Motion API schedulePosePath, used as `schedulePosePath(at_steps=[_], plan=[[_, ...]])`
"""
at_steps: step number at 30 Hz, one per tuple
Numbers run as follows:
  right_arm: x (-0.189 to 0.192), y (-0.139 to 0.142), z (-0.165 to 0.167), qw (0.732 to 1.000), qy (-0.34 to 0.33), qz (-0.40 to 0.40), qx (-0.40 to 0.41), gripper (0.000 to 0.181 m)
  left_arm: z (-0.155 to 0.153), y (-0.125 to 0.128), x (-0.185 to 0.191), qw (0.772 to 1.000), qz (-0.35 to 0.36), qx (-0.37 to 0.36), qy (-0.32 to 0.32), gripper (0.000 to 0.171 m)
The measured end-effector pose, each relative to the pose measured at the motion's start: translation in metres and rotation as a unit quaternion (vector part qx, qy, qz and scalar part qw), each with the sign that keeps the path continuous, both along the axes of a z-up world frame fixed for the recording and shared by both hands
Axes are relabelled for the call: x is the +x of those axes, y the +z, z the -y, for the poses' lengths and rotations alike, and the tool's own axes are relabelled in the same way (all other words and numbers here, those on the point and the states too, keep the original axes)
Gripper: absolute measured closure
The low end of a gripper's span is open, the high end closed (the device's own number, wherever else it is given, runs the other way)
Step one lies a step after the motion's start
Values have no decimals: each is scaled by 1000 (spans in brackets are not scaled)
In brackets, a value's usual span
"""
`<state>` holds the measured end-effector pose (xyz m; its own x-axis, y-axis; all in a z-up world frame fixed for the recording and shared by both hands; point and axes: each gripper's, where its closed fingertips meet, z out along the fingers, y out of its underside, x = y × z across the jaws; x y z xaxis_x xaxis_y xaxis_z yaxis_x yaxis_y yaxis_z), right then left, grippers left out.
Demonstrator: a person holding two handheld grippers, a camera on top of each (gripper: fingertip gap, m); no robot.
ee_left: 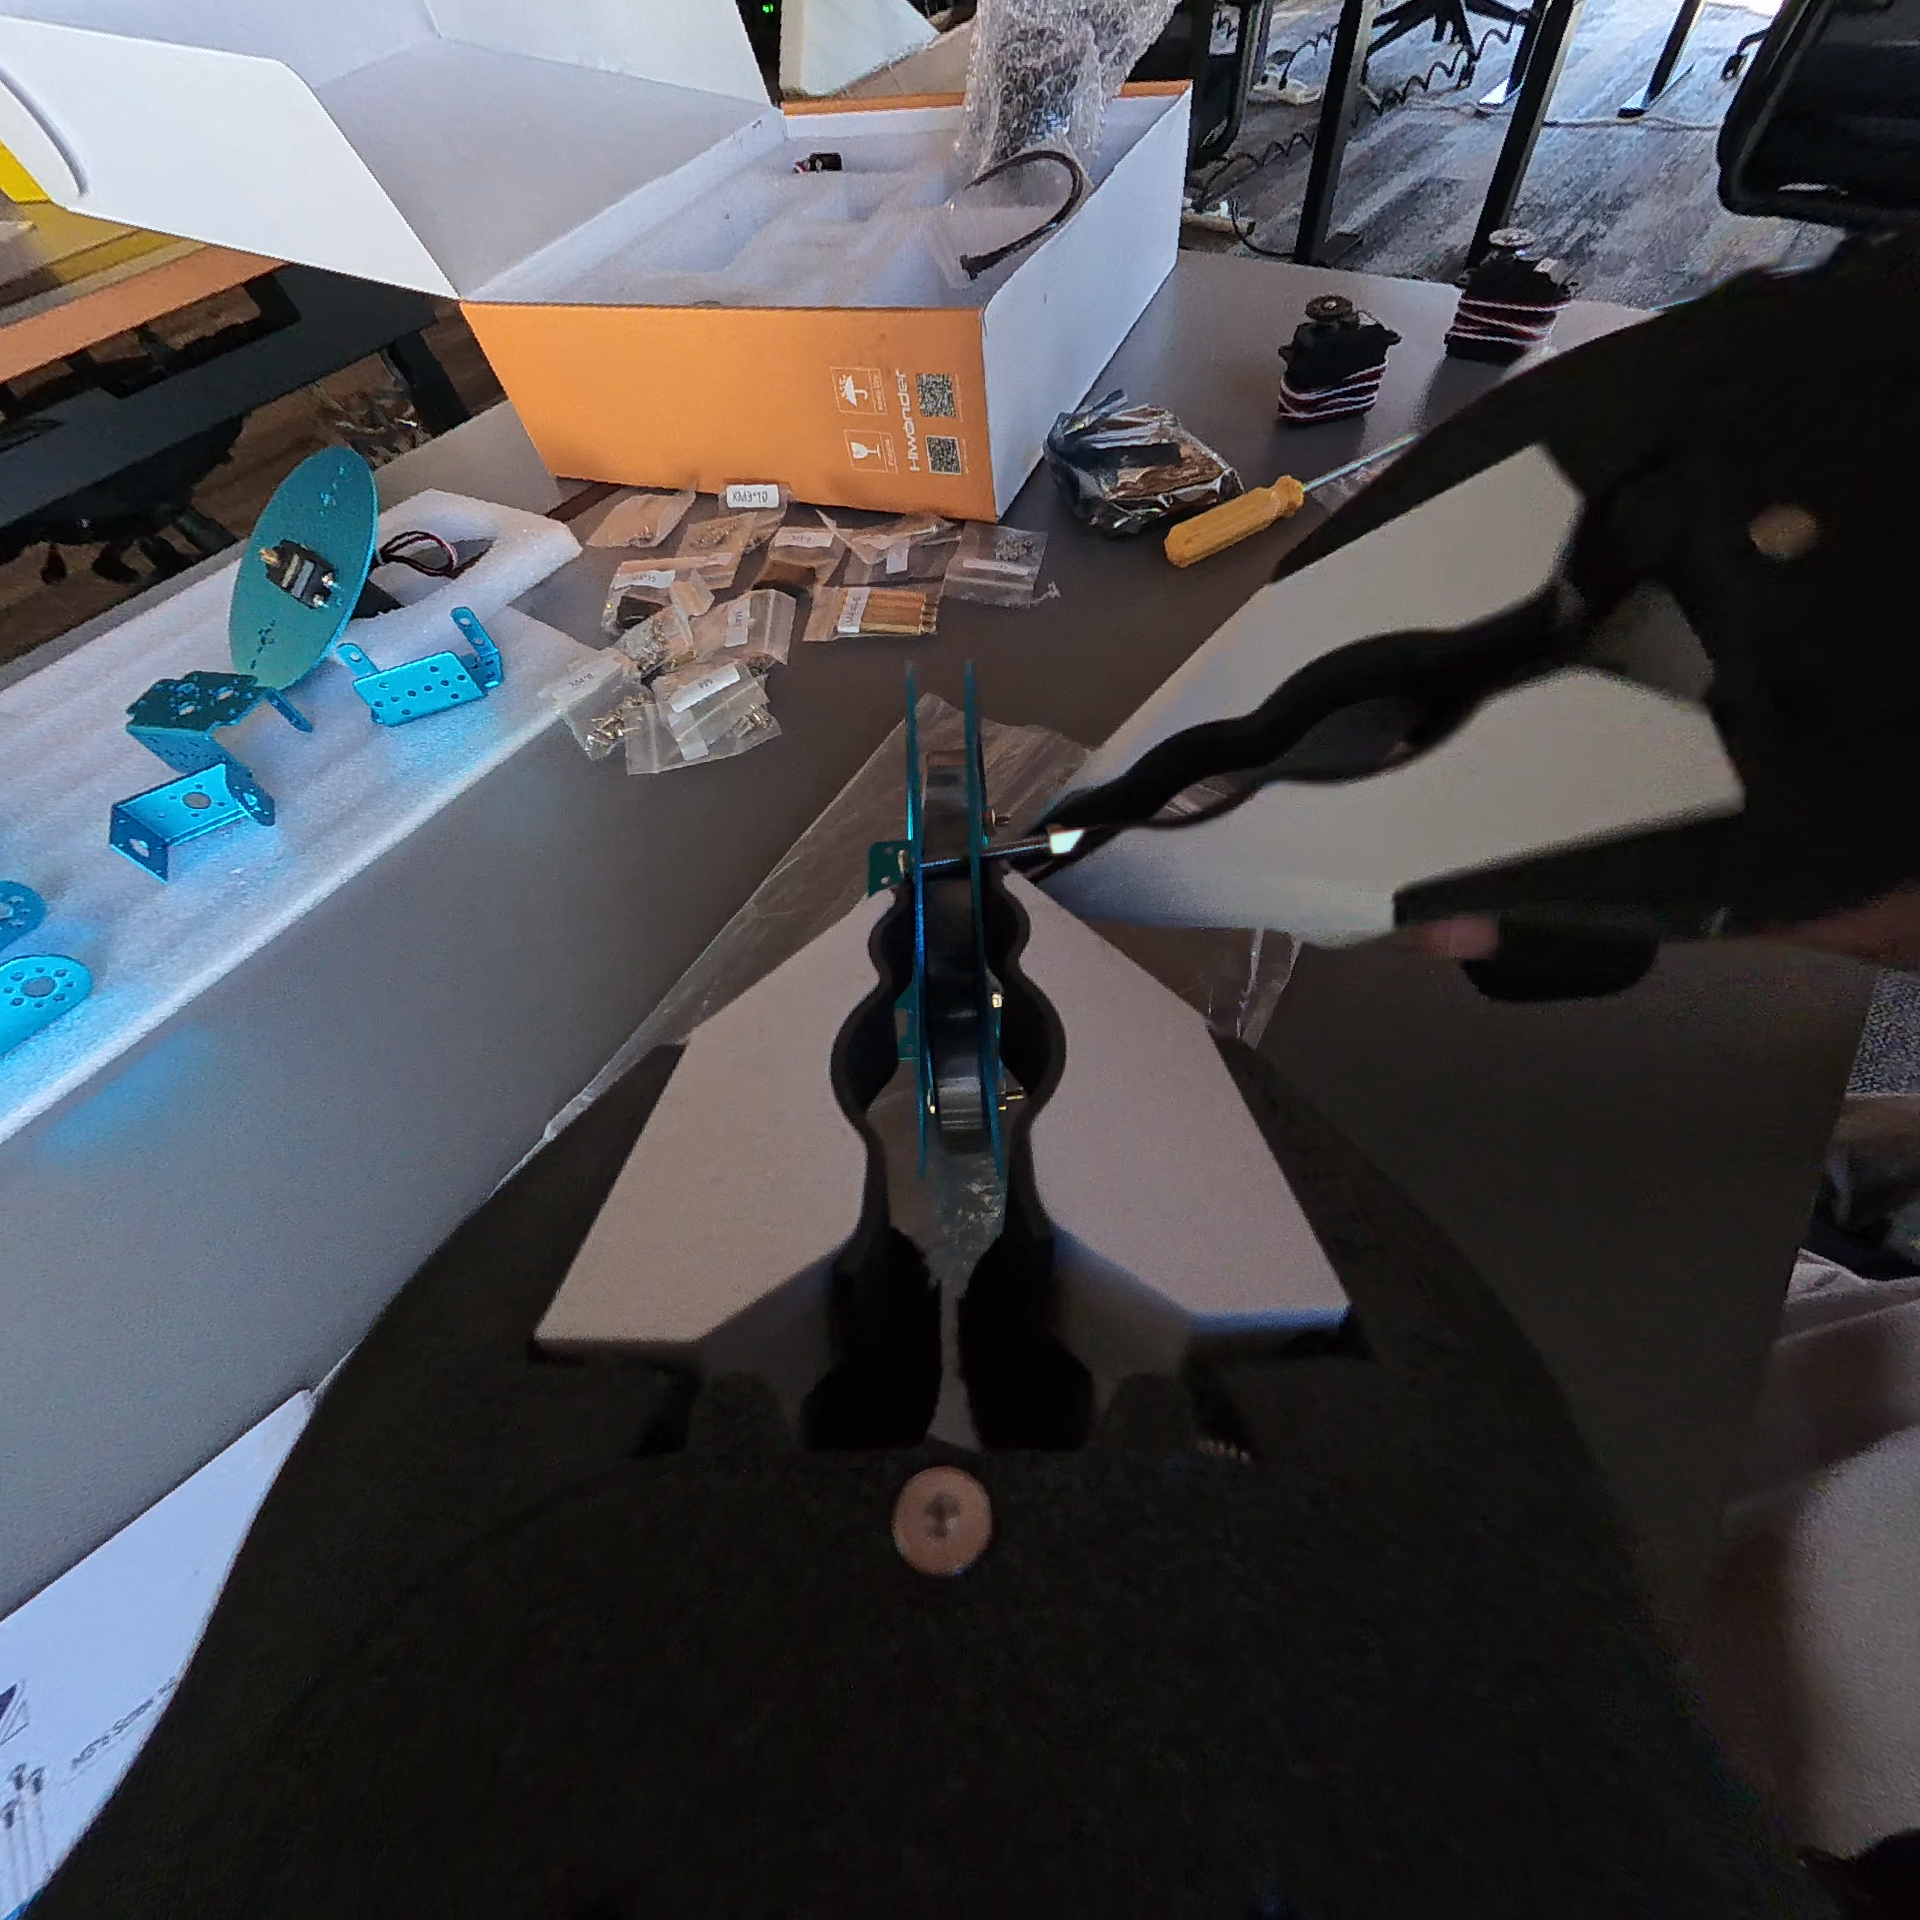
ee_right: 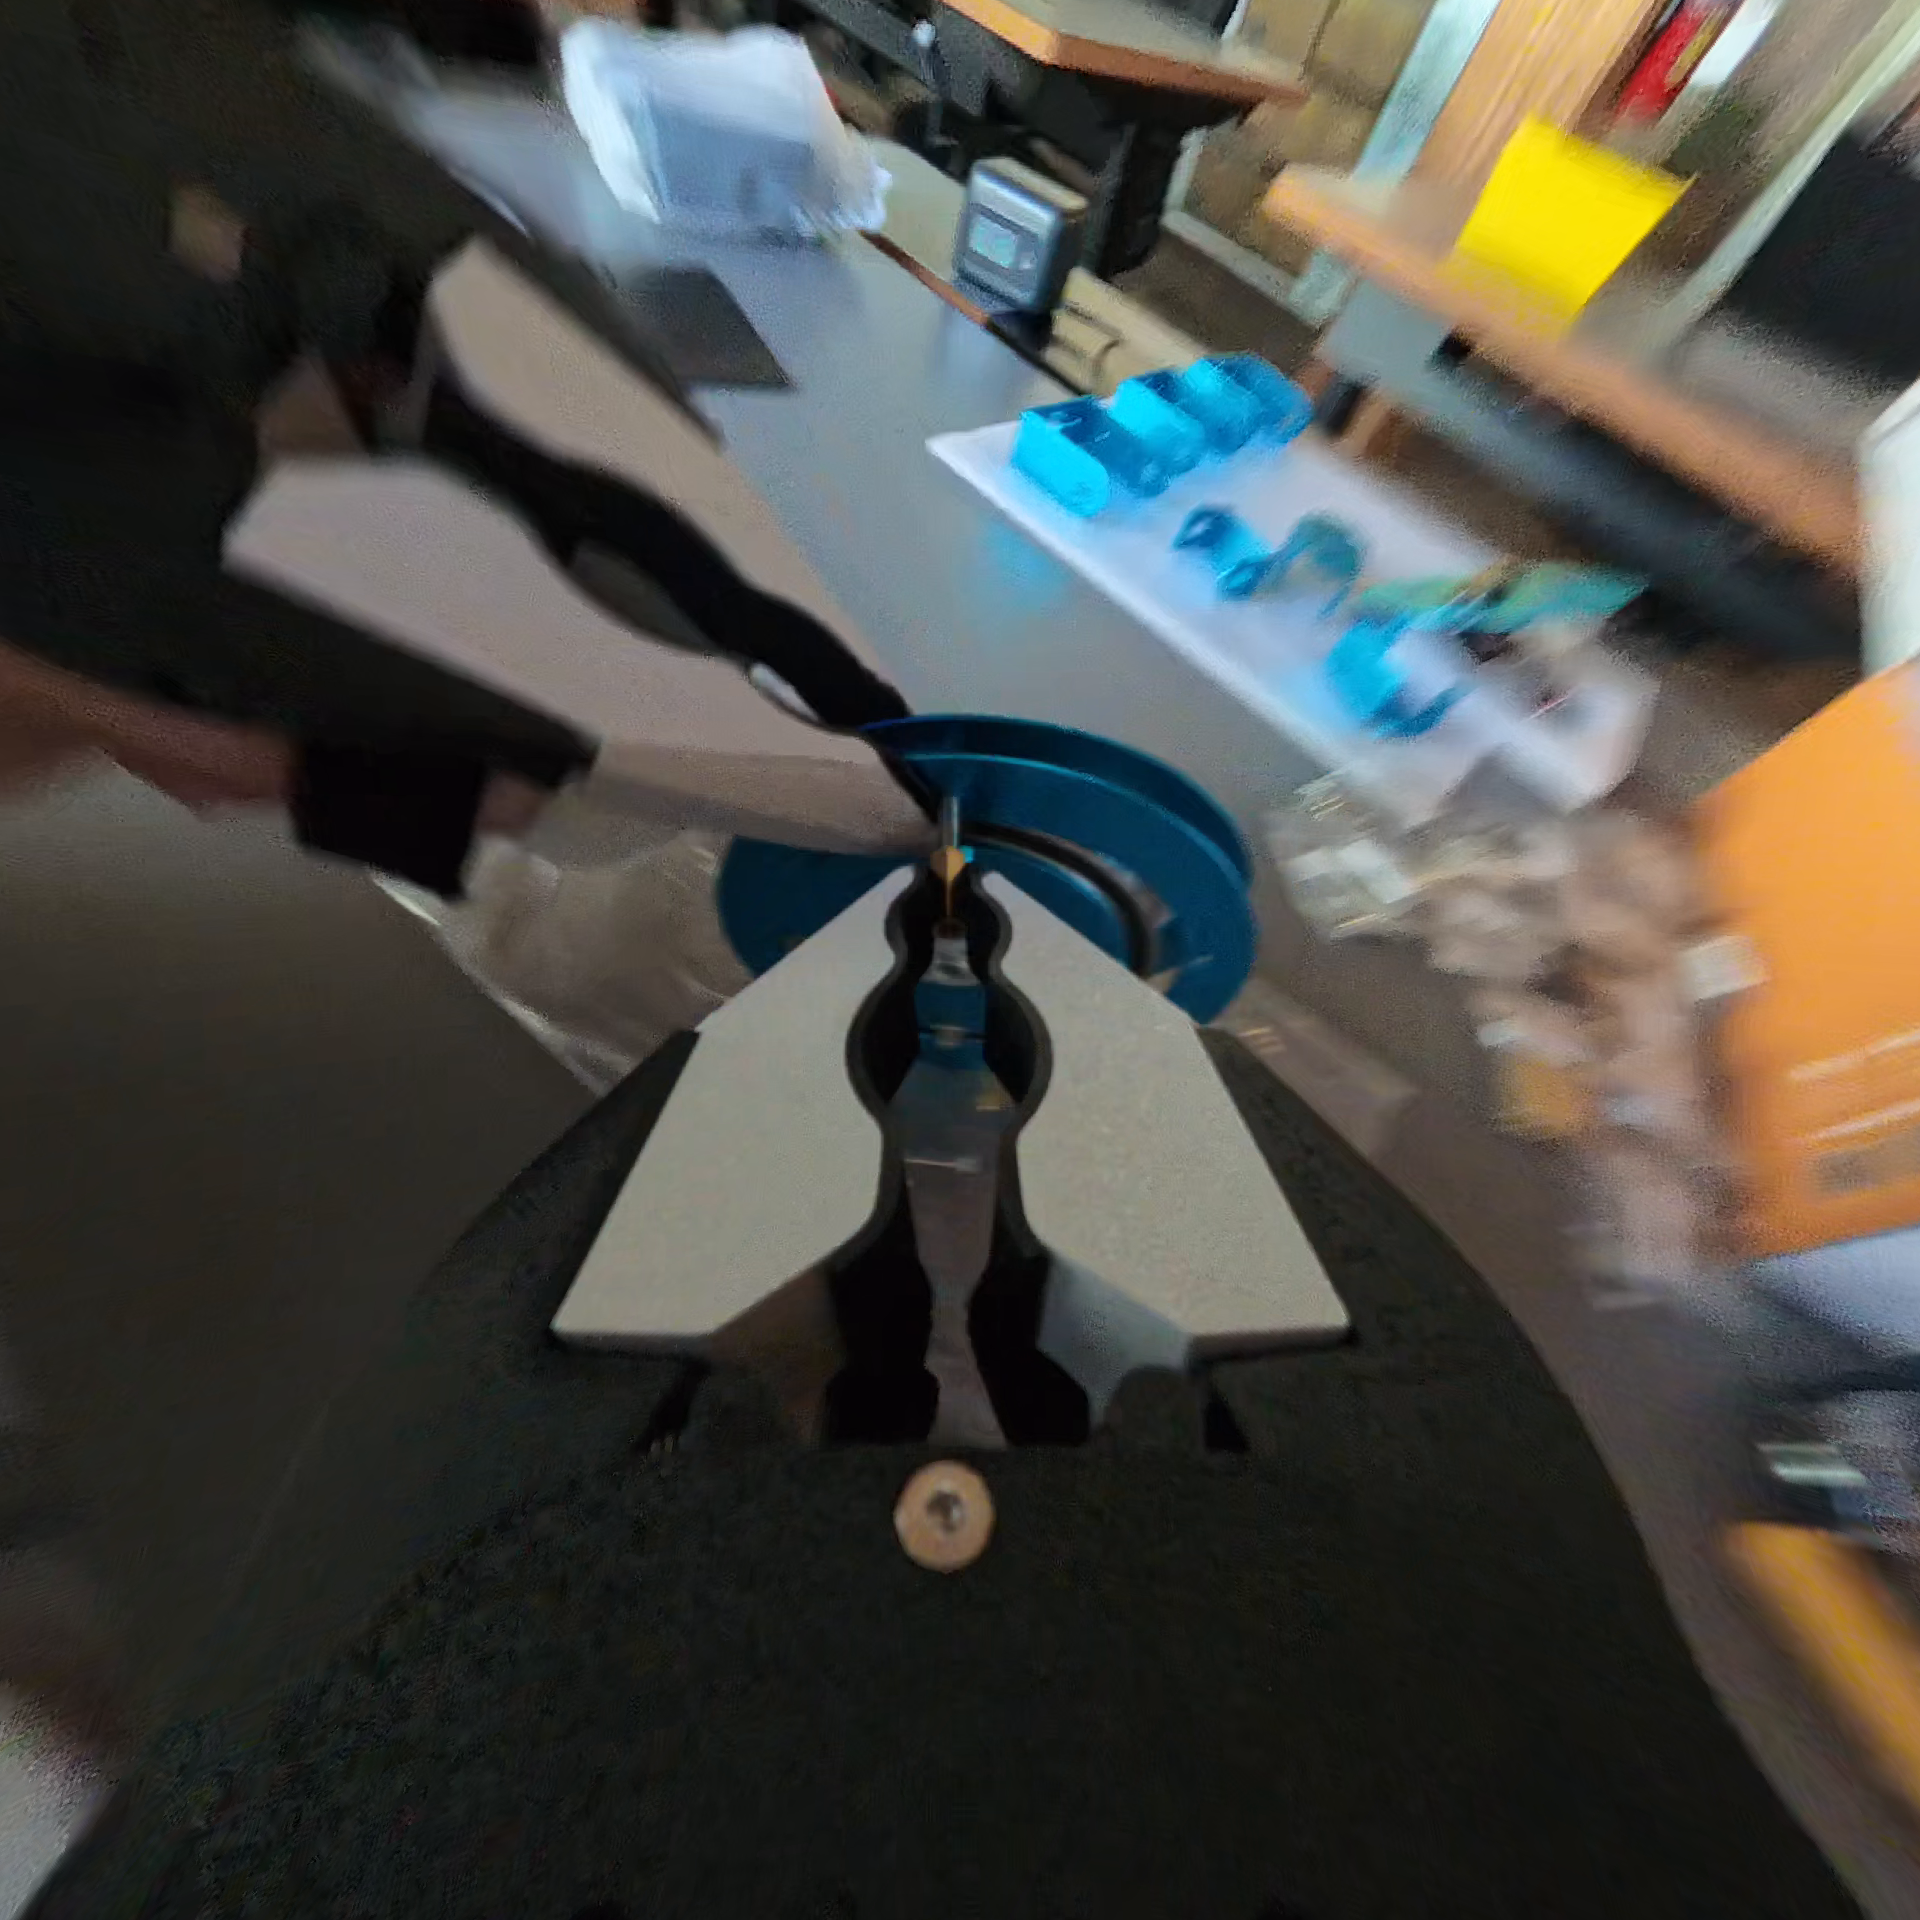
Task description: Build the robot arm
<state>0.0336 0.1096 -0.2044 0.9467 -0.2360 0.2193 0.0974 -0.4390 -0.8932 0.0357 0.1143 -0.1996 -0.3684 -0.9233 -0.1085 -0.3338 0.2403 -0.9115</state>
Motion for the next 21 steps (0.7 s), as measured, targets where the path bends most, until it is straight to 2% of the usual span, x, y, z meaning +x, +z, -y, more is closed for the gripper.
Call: schedulePosePath(at_steps=[1, 2, 4, 5, 6, 9, 11, 13, 15, 17, 19, 21], plan=[[-4, -1, -1, 994, 7, -103, 32, 178, 0, 0, 0, 1000, 3, 1, -1, 160], [-7, -1, -2, 974, 14, -217, 65, 177, -1, 0, -1, 1000, 5, 3, 0, 160], [-14, -1, -3, 905, 30, -409, 113, 177, -1, 1, -1, 1000, 5, 6, -1, 160], [-16, -2, -2, 876, 31, -467, 120, 177, 0, 1, 0, 1000, 4, 6, -1, 160], [-17, -2, -2, 872, 26, -474, 118, 177, 1, 1, 0, 1000, 4, 6, -2, 160], [-13, -2, 2, 941, 11, -325, 96, 177, 3, 0, 0, 1000, 3, 4, -8, 160], [-12, -1, 5, 976, 13, -211, 58, 164, 3, 0, 0, 1000, 0, 5, -7, 160], [-9, -3, 6, 996, 1, -90, -10, 150, 2, 0, -1, 1000, -8, 6, -5, 160], [-2, 2, 5, 996, -19, 56, -68, 150, 1, 0, -1, 1000, -11, 5, -3, 160], [2, 1, 3, 976, -29, 178, -125, 156, 2, 0, -1, 1000, -12, 5, -5, 160], [2, -8, -1, 965, -26, 207, -162, 155, 1, 0, 0, 1000, -15, 9, 1, 160], [7, -3, -2, 960, -28, 225, -164, 173, 0, 0, 0, 1000, -16, 14, 3, 160]])
